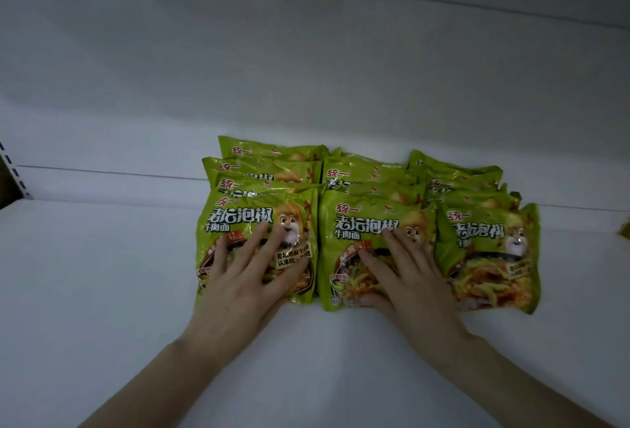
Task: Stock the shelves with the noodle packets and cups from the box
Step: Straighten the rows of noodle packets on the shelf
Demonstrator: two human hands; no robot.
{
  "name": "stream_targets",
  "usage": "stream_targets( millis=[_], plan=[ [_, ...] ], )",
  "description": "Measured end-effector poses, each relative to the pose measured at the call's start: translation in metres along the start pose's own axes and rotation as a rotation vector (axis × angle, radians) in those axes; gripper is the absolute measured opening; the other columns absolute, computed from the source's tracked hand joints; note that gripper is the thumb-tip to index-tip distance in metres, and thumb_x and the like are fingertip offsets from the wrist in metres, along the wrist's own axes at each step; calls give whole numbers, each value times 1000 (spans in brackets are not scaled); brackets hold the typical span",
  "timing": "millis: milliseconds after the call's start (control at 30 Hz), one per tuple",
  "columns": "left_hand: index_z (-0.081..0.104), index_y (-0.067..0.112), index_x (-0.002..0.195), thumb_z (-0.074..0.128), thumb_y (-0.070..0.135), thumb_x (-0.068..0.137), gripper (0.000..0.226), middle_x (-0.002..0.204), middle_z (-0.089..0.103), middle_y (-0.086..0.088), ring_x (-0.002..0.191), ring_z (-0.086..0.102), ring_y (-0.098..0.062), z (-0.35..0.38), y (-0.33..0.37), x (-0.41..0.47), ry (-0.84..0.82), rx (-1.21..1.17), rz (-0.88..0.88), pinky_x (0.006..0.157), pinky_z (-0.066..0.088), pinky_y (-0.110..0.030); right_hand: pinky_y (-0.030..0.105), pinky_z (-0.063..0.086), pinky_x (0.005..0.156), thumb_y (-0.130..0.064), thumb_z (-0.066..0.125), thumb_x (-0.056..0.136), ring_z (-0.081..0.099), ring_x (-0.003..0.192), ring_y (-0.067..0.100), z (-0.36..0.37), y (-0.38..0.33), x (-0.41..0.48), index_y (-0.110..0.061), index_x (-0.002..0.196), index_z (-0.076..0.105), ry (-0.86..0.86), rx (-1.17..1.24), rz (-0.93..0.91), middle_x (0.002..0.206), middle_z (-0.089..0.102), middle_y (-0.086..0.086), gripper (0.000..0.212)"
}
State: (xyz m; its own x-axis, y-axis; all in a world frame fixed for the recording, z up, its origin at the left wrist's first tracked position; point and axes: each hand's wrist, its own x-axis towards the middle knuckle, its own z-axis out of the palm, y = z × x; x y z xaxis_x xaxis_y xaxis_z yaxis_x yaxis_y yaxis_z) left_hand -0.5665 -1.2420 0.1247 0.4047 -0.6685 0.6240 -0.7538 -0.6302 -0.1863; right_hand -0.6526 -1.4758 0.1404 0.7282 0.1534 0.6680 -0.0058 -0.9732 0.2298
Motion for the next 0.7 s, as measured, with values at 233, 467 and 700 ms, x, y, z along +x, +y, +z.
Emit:
stream_targets(
  millis=[233,467,700],
  plan=[
    [46,28,125,16,45,97,45,143,31,-19,133,25,-41,0,23,10,13,24,-25,94,30,-68,51,49,88,-40,86,52,39,121,30,1,4,-1,-20,118,53,-6,90,6,125,60,19,76],
    [44,31,128,50,38,83,46,144,29,-20,134,24,-39,11,71,42,51,13,50,89,31,-72,63,41,89,-37,86,54,29,127,33,-29,92,-55,-18,127,41,-15,11,326,137,44,26,87],
    [47,27,121,90,18,53,81,140,33,-19,132,26,-39,26,80,51,-45,18,42,86,29,-75,65,44,86,-40,84,54,40,124,52,-4,113,-51,-12,132,42,-124,46,411,136,42,33,93]
  ],
)
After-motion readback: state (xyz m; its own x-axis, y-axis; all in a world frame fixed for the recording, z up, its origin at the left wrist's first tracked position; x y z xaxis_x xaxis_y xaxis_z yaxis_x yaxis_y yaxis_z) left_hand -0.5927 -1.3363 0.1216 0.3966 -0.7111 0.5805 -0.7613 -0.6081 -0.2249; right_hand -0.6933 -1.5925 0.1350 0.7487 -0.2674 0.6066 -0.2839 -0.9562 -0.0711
